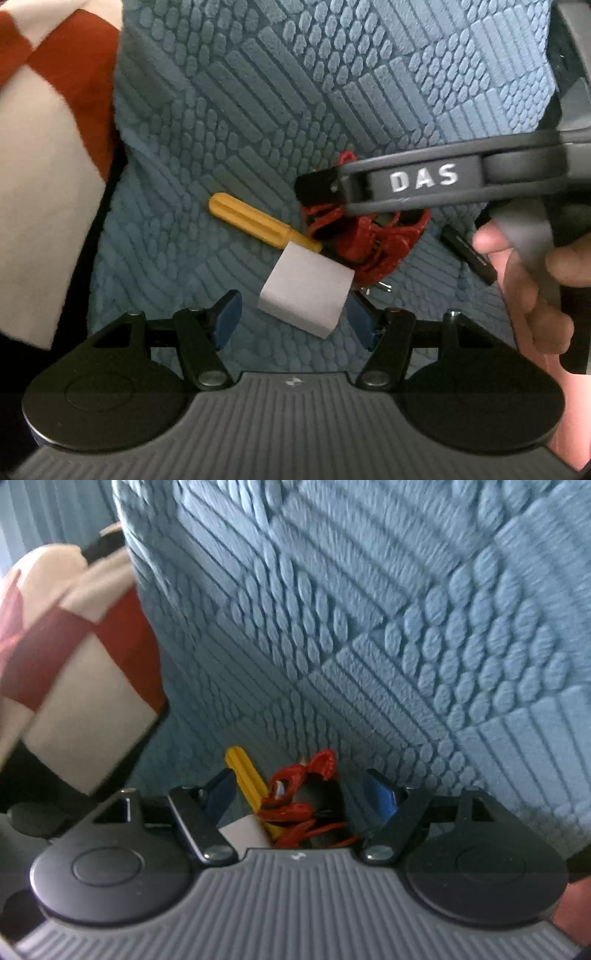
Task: Organize rigid objects
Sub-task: 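Grasp the red toy figure with the right gripper while the left grasps the white plug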
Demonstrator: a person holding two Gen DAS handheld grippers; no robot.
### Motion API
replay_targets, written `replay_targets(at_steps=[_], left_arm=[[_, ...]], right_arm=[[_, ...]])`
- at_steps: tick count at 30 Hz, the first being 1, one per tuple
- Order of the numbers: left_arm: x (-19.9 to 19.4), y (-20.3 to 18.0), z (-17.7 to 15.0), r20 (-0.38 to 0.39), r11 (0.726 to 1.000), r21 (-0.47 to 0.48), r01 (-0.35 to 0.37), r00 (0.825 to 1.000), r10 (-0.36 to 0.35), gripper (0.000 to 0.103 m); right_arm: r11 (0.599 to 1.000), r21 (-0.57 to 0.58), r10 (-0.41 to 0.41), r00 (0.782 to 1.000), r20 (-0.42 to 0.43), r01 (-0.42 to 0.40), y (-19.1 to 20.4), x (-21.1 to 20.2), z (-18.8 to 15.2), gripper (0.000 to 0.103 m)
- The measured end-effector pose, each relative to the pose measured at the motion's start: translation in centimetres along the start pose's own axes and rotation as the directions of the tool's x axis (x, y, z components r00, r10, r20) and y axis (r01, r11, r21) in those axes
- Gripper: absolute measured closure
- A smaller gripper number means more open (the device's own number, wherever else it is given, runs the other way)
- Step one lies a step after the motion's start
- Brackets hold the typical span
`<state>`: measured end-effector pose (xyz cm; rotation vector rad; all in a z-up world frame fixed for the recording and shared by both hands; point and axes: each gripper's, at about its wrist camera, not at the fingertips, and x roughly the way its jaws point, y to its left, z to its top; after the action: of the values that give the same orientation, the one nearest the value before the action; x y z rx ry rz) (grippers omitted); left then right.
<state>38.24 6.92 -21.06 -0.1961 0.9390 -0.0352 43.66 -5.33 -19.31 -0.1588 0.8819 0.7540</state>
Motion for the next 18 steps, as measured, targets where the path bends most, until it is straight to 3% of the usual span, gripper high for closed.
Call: replay_targets(at_steps=[10, 18], left_arm=[[1.9, 0.4, 0.6, -0.044, 0.999, 0.022, 0.043, 0.998, -0.042, 0.035], [2.5, -0.6, 0.2, -0.040, 0.997, 0.073, 0.000, 0.999, 0.003, 0.036]], right_arm=[[0.994, 0.092, 0.056, 0.997, -0.058, -0.051, -1.4, 3.1, -0.5, 0.027], [0.990, 0.126, 0.074, 0.997, -0.033, -0.070, -2.3, 1.9, -1.4, 0.030]])
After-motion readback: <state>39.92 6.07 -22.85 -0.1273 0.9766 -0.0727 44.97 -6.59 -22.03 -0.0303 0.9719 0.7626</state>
